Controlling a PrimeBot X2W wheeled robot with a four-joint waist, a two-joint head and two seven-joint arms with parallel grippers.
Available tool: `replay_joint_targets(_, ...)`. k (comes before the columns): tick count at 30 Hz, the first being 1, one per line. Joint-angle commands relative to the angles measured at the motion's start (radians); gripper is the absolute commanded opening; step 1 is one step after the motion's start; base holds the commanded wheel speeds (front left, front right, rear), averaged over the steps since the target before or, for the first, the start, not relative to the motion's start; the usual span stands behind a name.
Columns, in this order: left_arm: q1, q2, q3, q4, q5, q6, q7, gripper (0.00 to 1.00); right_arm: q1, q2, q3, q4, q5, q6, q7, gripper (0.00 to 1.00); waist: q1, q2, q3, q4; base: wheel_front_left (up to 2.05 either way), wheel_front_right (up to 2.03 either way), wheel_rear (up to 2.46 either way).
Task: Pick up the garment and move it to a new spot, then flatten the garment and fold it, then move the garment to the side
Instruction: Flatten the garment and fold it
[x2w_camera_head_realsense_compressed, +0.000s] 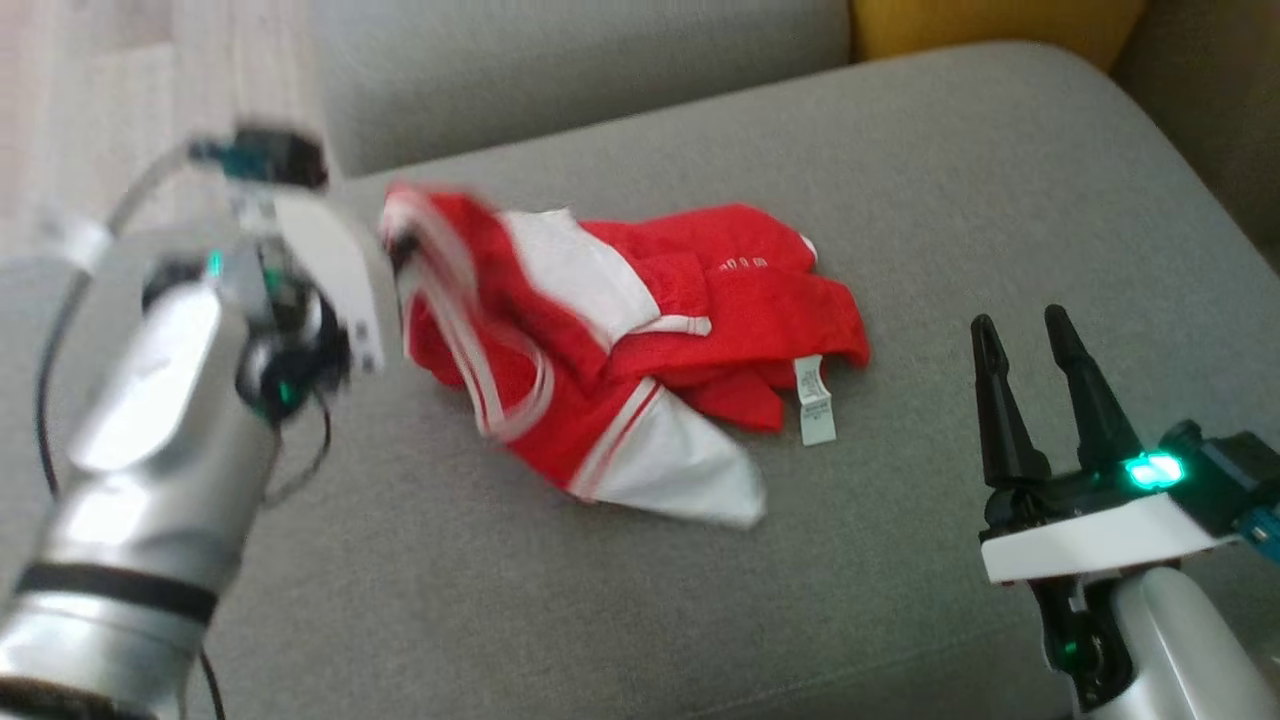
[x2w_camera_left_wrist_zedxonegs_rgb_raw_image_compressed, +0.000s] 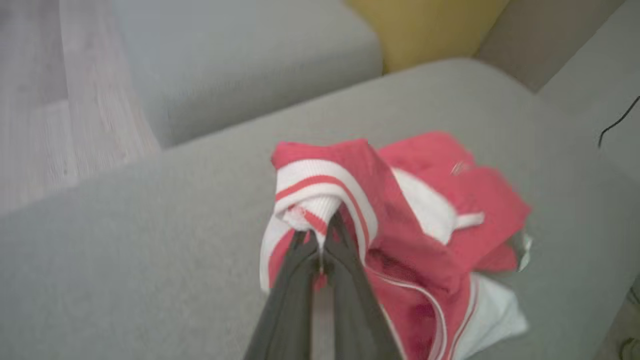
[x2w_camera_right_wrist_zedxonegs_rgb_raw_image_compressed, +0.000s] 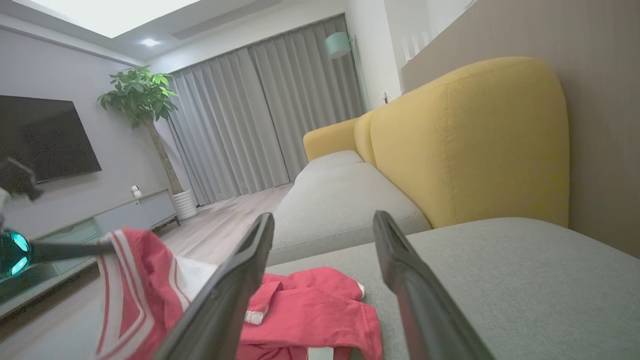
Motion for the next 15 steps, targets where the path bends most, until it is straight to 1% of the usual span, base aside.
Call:
replay_joint_targets(1,-0.104,0.05,0.041,-0.07,-0.009,-0.006,-0.005,0.0,0.004,-0.001,0.008,-0.029,-0.006,0.008,-0.011,1.0,0.0,0.0,-0.02,0.015,0.0,0.0,0.0)
replay_joint_targets(3,-0.142,0.064,0.051,-0.137,-0.005,-0.001,-0.004,0.0,0.011,0.004,0.001,-0.031,-0.009,0.008,-0.011,1.0,0.0,0.0,-0.027,0.022,0.0,0.0,0.0)
replay_joint_targets(7,-0.214,0.098,0.078,-0.233,0.022,0.045,-0.006,0.0,0.02,0.015,-0.011,-0.034,-0.013,0.008,-0.011,1.0,0.0,0.0,-0.033,0.037,0.0,0.0,0.0)
replay_joint_targets(11,-0.271,0.16,0.115,-0.267,0.056,0.098,-0.002,0.0,0.024,0.022,-0.014,-0.037,-0.012,0.008,-0.011,1.0,0.0,0.0,-0.033,0.057,0.0,0.0,0.0)
replay_joint_targets(15,-0.305,0.223,0.162,-0.272,0.06,0.12,-0.008,0.0,0.034,0.021,-0.014,-0.037,-0.012,0.008,-0.011,1.0,0.0,0.0,-0.032,0.091,0.0,0.0,0.0)
